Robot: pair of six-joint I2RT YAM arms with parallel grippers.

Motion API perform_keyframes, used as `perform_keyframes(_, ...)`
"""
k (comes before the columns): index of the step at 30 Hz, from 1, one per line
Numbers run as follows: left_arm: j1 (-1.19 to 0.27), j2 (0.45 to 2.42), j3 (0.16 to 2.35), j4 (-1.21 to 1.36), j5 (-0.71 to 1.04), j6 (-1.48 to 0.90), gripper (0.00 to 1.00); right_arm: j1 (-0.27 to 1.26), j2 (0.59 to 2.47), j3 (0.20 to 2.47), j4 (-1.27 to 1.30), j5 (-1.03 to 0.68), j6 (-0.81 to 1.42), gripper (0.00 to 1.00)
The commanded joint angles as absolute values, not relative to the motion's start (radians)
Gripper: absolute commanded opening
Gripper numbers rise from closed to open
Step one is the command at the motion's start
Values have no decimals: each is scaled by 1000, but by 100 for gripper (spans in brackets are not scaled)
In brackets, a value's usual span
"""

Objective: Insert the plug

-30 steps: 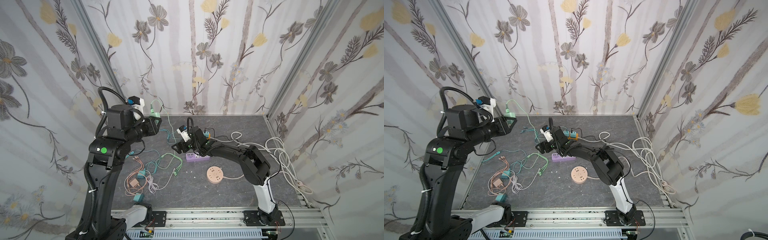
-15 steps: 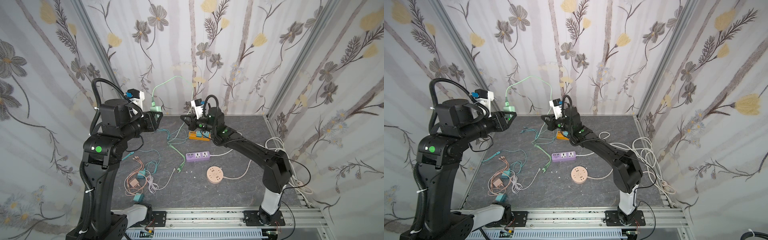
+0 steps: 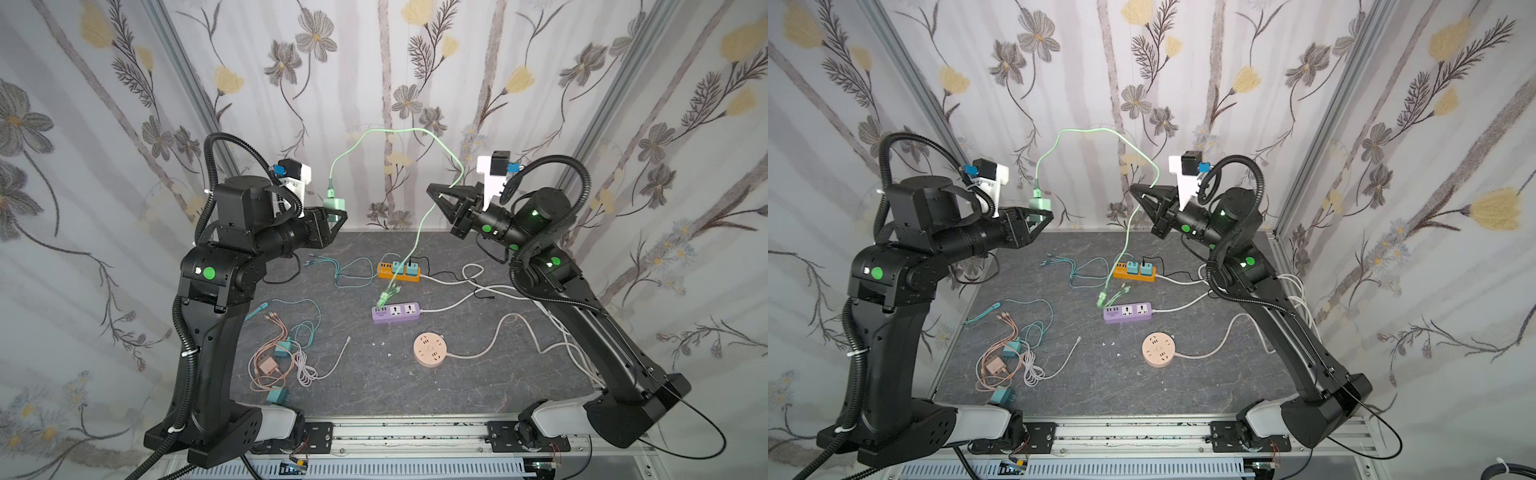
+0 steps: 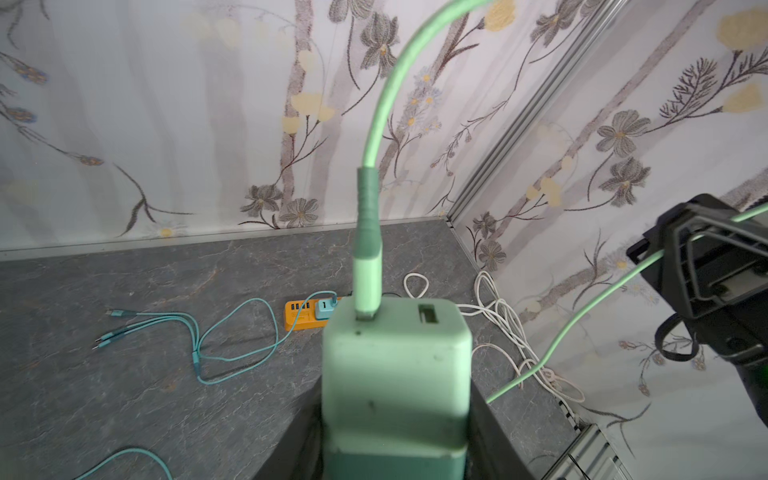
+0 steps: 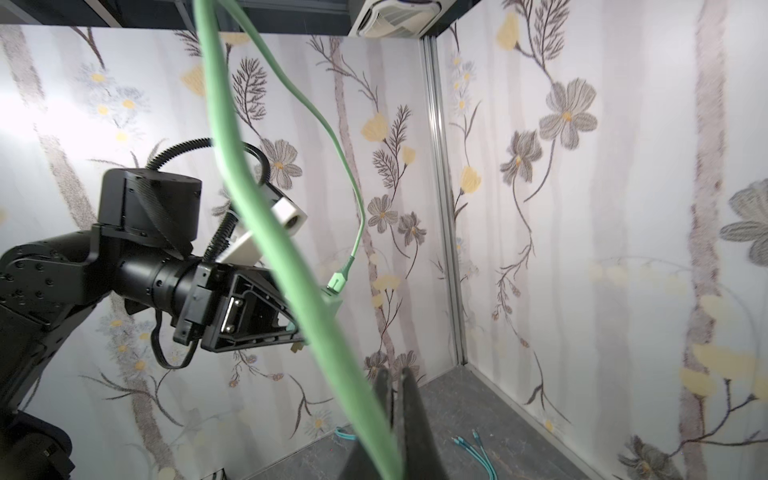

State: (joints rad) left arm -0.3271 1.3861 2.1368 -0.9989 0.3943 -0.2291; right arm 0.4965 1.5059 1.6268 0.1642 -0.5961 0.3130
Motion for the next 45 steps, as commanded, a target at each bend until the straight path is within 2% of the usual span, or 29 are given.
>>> perform_keyframes(1, -388, 1440, 2206, -1027, 396, -192, 0, 439, 1456, 1597, 116, -568, 287, 0)
perform_keyframes(5, -484, 1532, 2291, -1026, 392, -182, 0, 321, 1402, 1572, 63, -501, 281, 0)
perform_keyframes(10, -592, 1691, 2463, -1031, 361, -157, 0, 143, 1414, 1640, -24, -495, 259, 0)
perform_keyframes(17, -684, 1928, 2572, -942, 363, -138, 0, -45, 1556, 1747, -135, -651, 212, 0)
perform_keyframes(21, -723, 2067, 2570, -910, 233, -108, 0, -63, 1677, 1736, -243, -688, 94, 1)
perform_keyframes(23, -743, 2127, 2565, -907, 159, -85, 0, -62, 1705, 1663, -262, -613, 74, 14)
perform_keyframes(25, -762, 2185, 2564, -911, 124, -71, 0, -63, 1728, 1604, -326, -459, 81, 45)
perform_keyframes(29, -776, 2243, 2558, -928, 138, -57, 0, -64, 1708, 1524, -470, -203, 138, 84)
perform_keyframes(30, -776, 2250, 2549, -927, 141, -49, 0, -66, 1690, 1493, -492, -161, 153, 98)
perform_keyframes(34, -775, 2264, 2507, -909, 144, 4, 0, -90, 1613, 1364, -534, -16, 265, 100)
perform_keyframes(38, -775, 2284, 2510, -913, 187, 59, 0, -171, 1539, 1278, -570, 8, 349, 99)
perform_keyframes(42, -776, 2290, 2508, -923, 245, 130, 0, -225, 1462, 1195, -555, -157, 336, 99)
perform_keyframes(45, -777, 2291, 2507, -932, 271, 187, 0, -222, 1399, 1160, -549, -345, 305, 99)
